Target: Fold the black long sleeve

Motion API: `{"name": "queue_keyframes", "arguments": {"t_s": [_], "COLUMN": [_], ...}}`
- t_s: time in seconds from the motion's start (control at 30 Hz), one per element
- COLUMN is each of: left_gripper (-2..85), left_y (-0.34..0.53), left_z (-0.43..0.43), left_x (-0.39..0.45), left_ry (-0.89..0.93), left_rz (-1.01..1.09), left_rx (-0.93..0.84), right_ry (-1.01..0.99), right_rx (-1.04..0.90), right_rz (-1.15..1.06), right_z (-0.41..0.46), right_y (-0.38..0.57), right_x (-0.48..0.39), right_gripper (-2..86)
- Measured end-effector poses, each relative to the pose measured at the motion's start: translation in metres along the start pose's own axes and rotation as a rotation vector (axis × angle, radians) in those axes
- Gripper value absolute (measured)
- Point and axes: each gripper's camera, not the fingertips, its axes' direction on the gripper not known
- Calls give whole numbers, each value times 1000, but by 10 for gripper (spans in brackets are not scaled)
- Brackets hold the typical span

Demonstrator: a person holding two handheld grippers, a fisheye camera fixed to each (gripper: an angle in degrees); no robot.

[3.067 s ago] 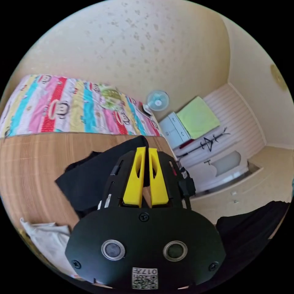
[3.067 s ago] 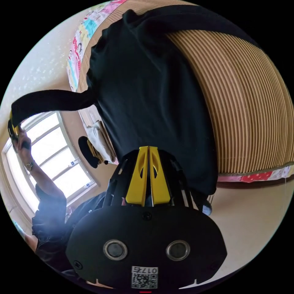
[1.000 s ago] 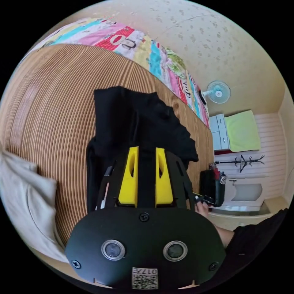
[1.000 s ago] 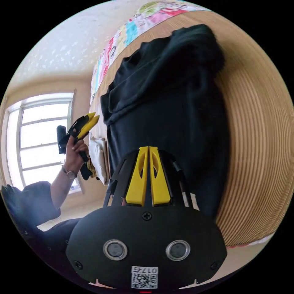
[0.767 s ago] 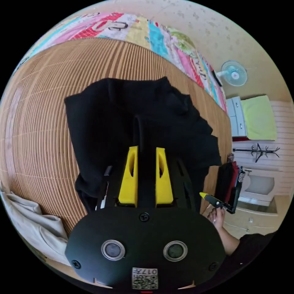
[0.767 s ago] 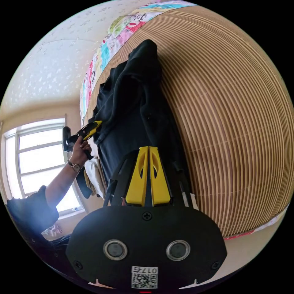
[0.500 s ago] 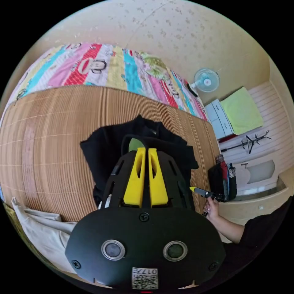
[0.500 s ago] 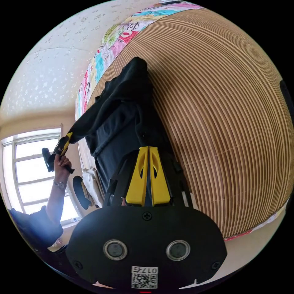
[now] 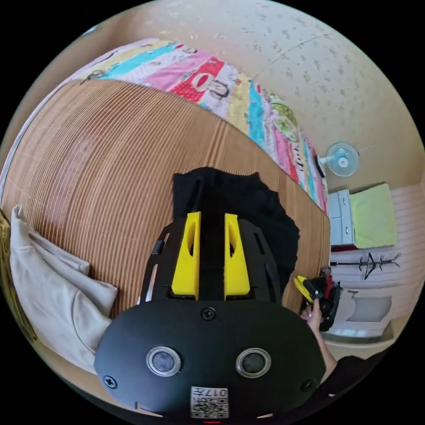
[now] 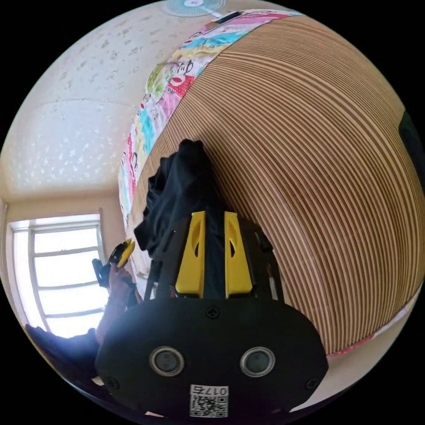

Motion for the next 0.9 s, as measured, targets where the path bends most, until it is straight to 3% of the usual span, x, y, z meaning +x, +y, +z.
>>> {"name": "queue_keyframes", "arguments": {"t_s": [0.13,0.2,0.3,0.53,0.63,0.8,0.9], "left_gripper": [86,87,98,102,57,31,34], "left_y": [-8,-17,-23,12,14,-38,-42], "left_z": [26,67,148,277,285,262,288], "left_x": [105,162,249,358,347,313,314], "left_ry": [129,227,332,2,37,359,337], "left_rz": [316,493,689,1021,960,615,600], "left_rx": [-55,-184,-424,-559,-543,-435,-452], "right_ry": [-87,-187,-185,-133,-197,-245,-134], "right_rx": [31,50,22,7,-12,69,63], "right_rz": [81,163,260,248,265,235,207], "right_z": [4,6,12,4,0,-30,-28], "right_y": [-27,-38,-42,-40,-46,-48,-58], "right_x": [9,21,29,37,52,76,78], "right_gripper": [109,108,101,64,38,18,14]}}
